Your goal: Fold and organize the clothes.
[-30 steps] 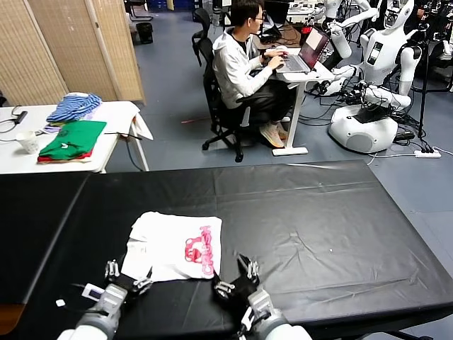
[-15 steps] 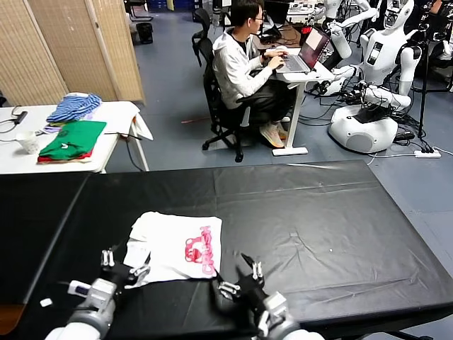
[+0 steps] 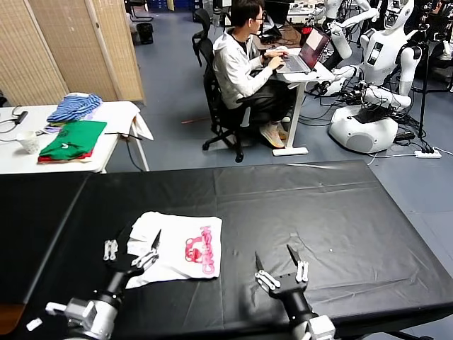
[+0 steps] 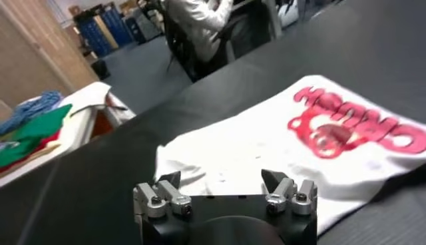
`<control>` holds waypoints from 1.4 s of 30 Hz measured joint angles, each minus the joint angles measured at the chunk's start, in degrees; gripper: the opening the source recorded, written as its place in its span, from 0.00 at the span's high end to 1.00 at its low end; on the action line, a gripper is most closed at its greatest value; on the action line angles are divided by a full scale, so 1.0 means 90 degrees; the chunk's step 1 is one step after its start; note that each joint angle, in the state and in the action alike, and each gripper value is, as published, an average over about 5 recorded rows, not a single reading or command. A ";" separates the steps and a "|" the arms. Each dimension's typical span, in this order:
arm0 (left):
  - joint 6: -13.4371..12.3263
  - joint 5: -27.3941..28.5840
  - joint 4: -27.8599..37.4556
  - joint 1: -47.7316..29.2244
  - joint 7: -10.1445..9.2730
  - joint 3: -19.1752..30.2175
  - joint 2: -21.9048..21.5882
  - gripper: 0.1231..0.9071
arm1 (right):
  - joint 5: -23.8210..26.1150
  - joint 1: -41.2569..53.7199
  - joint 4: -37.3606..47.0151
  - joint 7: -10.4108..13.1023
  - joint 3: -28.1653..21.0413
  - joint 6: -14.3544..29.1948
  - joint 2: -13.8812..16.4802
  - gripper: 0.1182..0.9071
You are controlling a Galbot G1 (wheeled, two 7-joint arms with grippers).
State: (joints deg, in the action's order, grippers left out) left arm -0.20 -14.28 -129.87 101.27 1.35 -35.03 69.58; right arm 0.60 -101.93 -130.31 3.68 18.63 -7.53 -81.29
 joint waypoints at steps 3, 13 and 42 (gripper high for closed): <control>-0.0232 0.0001 0.0090 0.0064 0.0042 -0.0074 0.0031 0.00 | -0.0029 -0.0191 -0.0041 -0.0050 0.0175 0.0132 -0.0209 0.00; -0.0201 0.0036 0.0215 0.0146 -0.0537 -0.0172 0.0259 0.00 | -0.0138 -0.0489 -0.0092 -0.0123 0.0472 0.0363 -0.0582 0.00; -0.0083 0.0375 0.0397 -0.0279 -0.0502 0.0011 0.0192 0.00 | -0.0064 -0.0622 -0.0138 -0.0300 0.0580 0.0398 -0.1059 0.00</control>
State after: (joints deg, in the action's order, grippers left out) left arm -0.94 -10.90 -126.30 98.76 -3.17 -34.93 71.31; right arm 0.02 -107.53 -131.54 0.97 23.85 -3.95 -90.83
